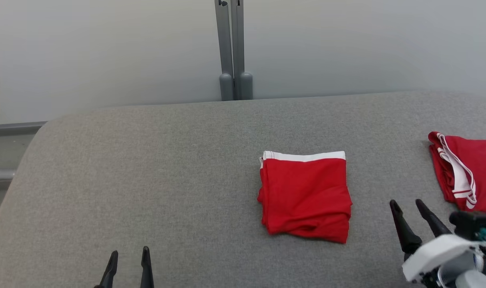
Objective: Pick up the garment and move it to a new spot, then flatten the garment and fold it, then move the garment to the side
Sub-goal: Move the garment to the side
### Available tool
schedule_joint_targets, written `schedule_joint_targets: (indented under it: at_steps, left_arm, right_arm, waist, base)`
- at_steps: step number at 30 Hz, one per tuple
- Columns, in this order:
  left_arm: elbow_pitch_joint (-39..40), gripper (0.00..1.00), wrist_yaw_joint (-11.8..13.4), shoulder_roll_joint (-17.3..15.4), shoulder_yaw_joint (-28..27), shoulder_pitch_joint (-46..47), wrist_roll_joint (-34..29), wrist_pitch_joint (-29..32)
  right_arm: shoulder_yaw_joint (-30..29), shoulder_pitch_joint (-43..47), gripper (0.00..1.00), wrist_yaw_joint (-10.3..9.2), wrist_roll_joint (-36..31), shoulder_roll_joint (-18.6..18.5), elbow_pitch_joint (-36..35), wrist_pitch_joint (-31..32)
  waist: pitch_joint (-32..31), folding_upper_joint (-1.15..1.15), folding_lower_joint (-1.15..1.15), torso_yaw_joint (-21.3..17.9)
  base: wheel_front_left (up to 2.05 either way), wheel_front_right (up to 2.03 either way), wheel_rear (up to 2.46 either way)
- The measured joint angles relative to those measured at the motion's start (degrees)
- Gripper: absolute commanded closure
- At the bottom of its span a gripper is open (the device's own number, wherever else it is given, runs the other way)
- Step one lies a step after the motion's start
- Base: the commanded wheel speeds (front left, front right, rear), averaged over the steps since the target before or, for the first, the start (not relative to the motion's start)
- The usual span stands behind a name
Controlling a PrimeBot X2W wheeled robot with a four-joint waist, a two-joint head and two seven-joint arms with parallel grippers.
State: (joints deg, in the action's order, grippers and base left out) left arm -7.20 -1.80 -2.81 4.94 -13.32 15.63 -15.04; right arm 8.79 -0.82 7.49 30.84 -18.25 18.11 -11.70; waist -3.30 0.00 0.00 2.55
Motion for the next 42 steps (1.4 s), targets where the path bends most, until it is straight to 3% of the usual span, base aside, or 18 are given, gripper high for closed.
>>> schedule_joint_targets:
  at_steps: [6,9,19,20,21,22,23,30,35,38,42]
  left_arm:
    - [-0.4,0.0,0.5,0.0,3.4,1.9,1.1,0.0]
    - [-0.5,0.0,1.0,0.0,5.2,3.5,1.6,0.0]
    - [-1.1,0.0,2.1,0.0,8.6,6.6,2.2,0.0]
    - [-1.0,0.0,2.3,0.0,8.6,6.7,2.3,0.0]
    - [-1.0,0.0,2.4,0.0,8.6,6.7,2.3,0.0]
    - [-1.0,0.0,2.5,0.0,8.6,6.8,2.4,0.0]
    - [-0.9,0.0,2.8,0.0,8.5,6.9,2.5,0.0]
    - [-0.5,0.0,3.4,0.0,8.0,7.1,3.1,0.0]
    - [-0.1,0.0,3.4,0.0,8.5,9.8,3.3,0.0]
    - [-0.1,0.0,3.3,0.0,9.7,12.1,3.3,0.0]
    - [-0.7,0.0,3.4,0.0,11.0,14.4,3.2,0.0]
  right_arm:
    - [4.4,-9.3,0.0,-0.01,13.2,-0.3,4.9,18.5]
    - [5.6,-13.3,0.0,-0.02,14.6,-0.5,8.5,24.0]
    - [5.6,-21.0,0.0,-0.01,18.7,0.5,20.5,27.3]
    - [5.7,-21.6,0.05,-0.01,20.1,1.0,20.7,27.6]
    - [5.8,-22.2,0.85,-0.01,21.4,1.5,20.8,27.9]
    - [6.1,-22.7,0.85,-0.01,22.2,1.7,20.7,27.8]
    - [6.4,-23.2,1.0,-0.01,22.6,1.7,20.5,27.0]
    - [11.5,-26.0,1.0,-0.01,23.2,-4.8,14.2,26.9]
    - [13.8,-28.1,1.0,-0.02,25.2,-16.8,5.4,32.8]
    - [13.0,-29.9,1.0,-0.02,25.4,-22.8,4.2,35.3]
    - [12.1,-32.9,1.0,-0.01,24.9,-26.8,5.6,37.2]
  waist:
    - [2.2,0.0,0.0,1.3]
    - [3.8,0.0,0.0,2.4]
    - [8.3,0.0,0.0,7.9]
    - [8.8,0.0,0.0,8.2]
    - [9.3,0.0,0.0,8.5]
    - [9.6,0.0,0.0,8.6]
    - [10.1,0.0,0.0,8.6]
    - [11.5,0.0,0.0,5.2]
    - [12.2,0.0,0.0,0.4]
    - [13.3,0.0,0.0,-1.8]
    - [15.8,0.0,0.0,-3.6]
  base:
    - [0.0,0.0,0.0]
    - [0.0,0.0,0.0]
    - [0.0,0.0,0.0]
    - [0.0,0.0,0.0]
    - [0.0,0.0,0.0]
    - [0.0,0.0,0.0]
    - [0.0,0.0,0.0]
    - [0.0,0.0,0.0]
    - [0.0,0.0,0.0]
    - [0.0,0.0,0.0]
    - [0.0,0.0,0.0]
